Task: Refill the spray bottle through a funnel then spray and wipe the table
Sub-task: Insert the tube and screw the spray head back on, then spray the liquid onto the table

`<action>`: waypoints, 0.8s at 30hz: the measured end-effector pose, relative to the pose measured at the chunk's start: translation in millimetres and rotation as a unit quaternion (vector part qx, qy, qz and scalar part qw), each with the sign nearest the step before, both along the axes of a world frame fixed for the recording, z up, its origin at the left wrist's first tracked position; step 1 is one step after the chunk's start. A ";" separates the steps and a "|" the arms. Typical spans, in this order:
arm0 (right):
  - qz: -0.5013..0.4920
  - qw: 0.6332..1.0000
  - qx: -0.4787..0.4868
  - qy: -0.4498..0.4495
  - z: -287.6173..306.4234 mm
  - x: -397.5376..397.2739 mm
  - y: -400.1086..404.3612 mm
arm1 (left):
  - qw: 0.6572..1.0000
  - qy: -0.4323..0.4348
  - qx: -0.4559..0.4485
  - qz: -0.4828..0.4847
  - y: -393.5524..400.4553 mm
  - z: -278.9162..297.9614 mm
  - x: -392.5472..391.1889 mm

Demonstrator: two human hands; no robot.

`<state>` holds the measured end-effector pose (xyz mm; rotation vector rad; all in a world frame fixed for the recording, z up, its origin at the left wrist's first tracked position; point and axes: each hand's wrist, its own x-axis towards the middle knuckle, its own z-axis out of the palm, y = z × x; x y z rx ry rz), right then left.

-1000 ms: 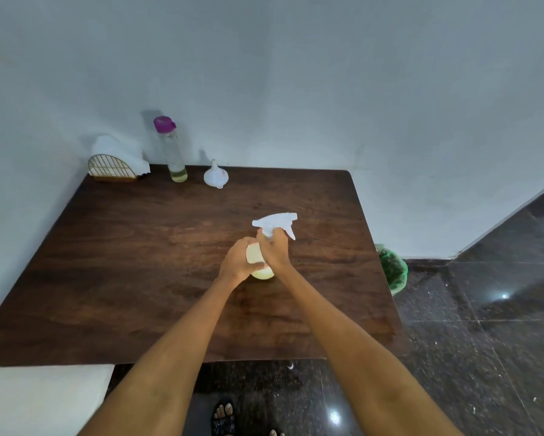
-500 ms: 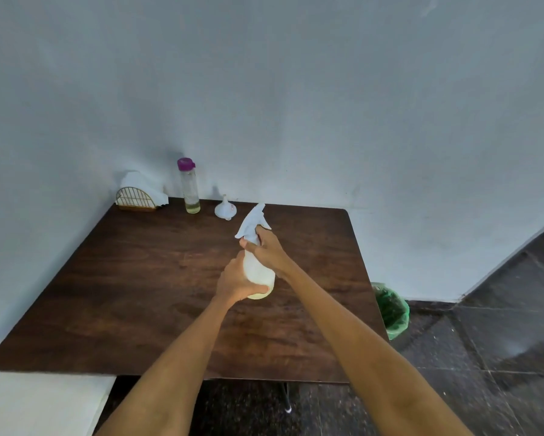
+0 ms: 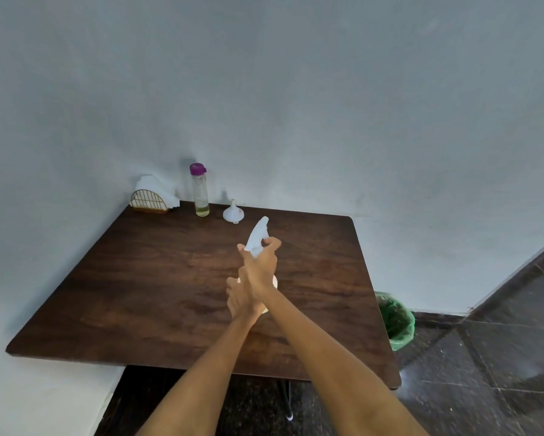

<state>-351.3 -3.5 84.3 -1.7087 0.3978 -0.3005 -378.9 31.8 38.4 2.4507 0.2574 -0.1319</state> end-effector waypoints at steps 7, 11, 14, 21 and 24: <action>0.044 0.998 -0.013 0.046 -22.2 14.9 -19.5 | 0.964 0.148 -0.017 -0.222 38.3 -15.3 9.1; 0.096 0.979 -0.154 0.096 -24.6 29.1 -6.6 | 0.948 0.186 -0.140 -0.219 49.8 -25.5 7.6; 0.119 0.961 -0.162 0.188 -28.5 37.0 -9.7 | 0.932 0.232 -0.147 -0.235 58.9 -30.1 11.6; 0.169 0.959 -0.034 0.226 -40.2 35.8 8.3 | 0.918 0.269 0.029 -0.292 124.0 -47.9 41.2; 0.207 0.928 -0.069 0.301 -46.2 33.3 21.3 | 0.950 0.177 0.124 -0.226 159.4 -57.1 56.7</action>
